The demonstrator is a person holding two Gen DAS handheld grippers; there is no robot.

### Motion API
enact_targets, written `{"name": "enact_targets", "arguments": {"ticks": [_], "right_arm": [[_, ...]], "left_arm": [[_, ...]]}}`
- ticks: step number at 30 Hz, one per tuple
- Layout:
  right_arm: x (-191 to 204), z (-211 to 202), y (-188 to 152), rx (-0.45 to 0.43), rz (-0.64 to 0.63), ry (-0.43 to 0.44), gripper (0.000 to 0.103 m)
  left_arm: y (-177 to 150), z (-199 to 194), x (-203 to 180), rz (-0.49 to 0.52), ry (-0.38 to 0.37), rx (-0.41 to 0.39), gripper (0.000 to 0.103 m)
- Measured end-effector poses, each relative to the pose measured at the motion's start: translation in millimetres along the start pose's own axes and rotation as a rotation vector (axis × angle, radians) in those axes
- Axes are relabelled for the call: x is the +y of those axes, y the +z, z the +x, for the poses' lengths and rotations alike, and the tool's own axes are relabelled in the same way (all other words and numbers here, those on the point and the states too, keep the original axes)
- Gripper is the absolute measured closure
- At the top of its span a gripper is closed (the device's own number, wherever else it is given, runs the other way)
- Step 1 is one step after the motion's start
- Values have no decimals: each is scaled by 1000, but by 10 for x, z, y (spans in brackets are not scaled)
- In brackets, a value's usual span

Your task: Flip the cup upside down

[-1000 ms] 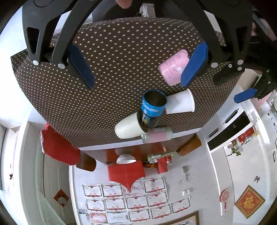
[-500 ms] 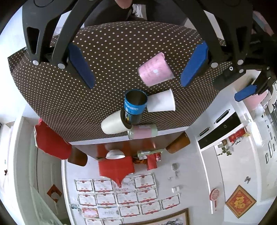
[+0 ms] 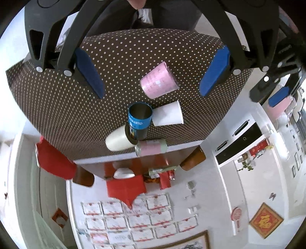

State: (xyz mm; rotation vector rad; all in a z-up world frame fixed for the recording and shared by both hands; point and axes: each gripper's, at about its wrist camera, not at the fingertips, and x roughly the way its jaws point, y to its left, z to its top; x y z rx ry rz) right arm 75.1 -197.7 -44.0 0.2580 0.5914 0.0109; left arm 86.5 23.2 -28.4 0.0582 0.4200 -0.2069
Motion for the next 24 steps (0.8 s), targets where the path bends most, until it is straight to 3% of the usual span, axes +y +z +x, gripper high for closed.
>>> {"name": "enact_targets", "arguments": {"ticks": [7,15,21,24], "right_arm": [[61,433,-33,156,65,-8,6],[-35,1114,-55,328,256,-3,6],[-123,1396,-67,427,397,-3,20],[-130,1445,-71,462,432,3,22]], "left_arm": [[-40,63,74,-9,0,13,8],[-131,170,147,-18,-11,42,8],[-176,266,148,-19,-14,63,8],[-192,293,141,-17,-18,69,8]]}}
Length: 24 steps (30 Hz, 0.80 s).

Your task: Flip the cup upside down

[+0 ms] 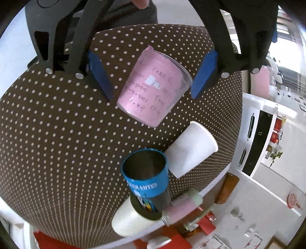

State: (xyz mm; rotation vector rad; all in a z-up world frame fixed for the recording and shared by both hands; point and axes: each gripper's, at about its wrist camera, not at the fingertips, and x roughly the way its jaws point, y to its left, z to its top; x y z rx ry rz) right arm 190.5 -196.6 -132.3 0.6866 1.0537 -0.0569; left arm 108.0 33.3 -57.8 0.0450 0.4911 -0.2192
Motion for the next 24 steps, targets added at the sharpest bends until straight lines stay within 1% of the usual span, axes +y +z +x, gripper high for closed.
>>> {"name": "enact_targets", "arguments": {"ticks": [4,7,10,17,24], "right_arm": [[26,61,32,16,16,-26,24],[40,146,58,43,27,-21,27],[115,193,68,47,-10,-32,29],[249,288,122,61,-108,-25,32],[334,343,92,96,-172,26,35]], "left_arm": [[-18,39,-26,5,-9,9,8],[-28,45,-46,10,-13,10,8],[-17,55,-67,18,-11,10,8],[18,167,-47,12,12,29,8],[4,267,-12,0,28,54,8]]}}
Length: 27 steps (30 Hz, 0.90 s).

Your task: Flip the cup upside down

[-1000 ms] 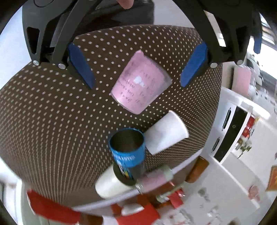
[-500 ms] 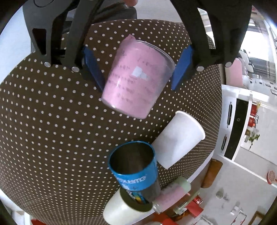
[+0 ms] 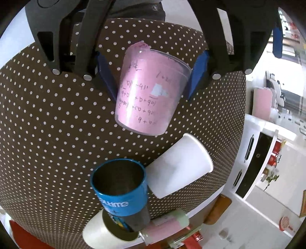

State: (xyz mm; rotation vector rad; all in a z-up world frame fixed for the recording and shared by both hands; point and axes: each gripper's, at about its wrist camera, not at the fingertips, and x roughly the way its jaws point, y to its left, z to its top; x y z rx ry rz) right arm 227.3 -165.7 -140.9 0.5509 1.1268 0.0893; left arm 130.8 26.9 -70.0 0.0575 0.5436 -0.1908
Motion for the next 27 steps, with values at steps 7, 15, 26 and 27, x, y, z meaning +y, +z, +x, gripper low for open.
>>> {"name": "enact_targets", "arguments": {"ticks": [7,15,26,27], "right_arm": [[30,-158,-64,-44,-57,35,38],[-41,-404,-89,-122,-99,64,39],[-59,-843,-326,-544,-335,-70,39],[-43,-825,-338,-570,-345,-79,39]], "left_arm": [[25,-8,17,1,13,-3,8],[68,-23,-18,9,25,-13,8],[134,-22,-58,6,34,-20,8],[138,-19,-60,6,36,-20,8]]}}
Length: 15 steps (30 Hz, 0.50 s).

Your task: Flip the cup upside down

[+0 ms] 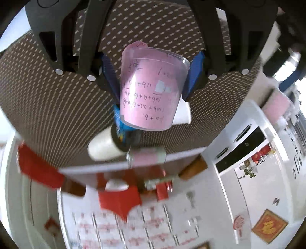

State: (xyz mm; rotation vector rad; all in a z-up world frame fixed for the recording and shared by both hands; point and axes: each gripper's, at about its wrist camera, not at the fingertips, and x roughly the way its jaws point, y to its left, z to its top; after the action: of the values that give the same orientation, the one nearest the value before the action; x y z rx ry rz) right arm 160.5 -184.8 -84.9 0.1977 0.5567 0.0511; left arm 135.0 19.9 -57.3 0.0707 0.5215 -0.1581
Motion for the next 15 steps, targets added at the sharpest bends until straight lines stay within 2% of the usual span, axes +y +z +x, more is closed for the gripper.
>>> {"name": "enact_targets", "arguments": {"ticks": [4,8,11,15], "right_arm": [[23,-60,-200,-141,-73,-58,39],[82,-37,-477,-234,-133,-103,39],[93,22,-636,-256,-145,-119,39],[101,141,-778,-242,-163,-130,39]], "left_arm": [[7,8,-24,-2,0,1,8],[-9,30,-48,-3,0,8,8],[-26,62,-70,-4,-2,17,8],[-49,81,-80,-4,-1,22,8]]}}
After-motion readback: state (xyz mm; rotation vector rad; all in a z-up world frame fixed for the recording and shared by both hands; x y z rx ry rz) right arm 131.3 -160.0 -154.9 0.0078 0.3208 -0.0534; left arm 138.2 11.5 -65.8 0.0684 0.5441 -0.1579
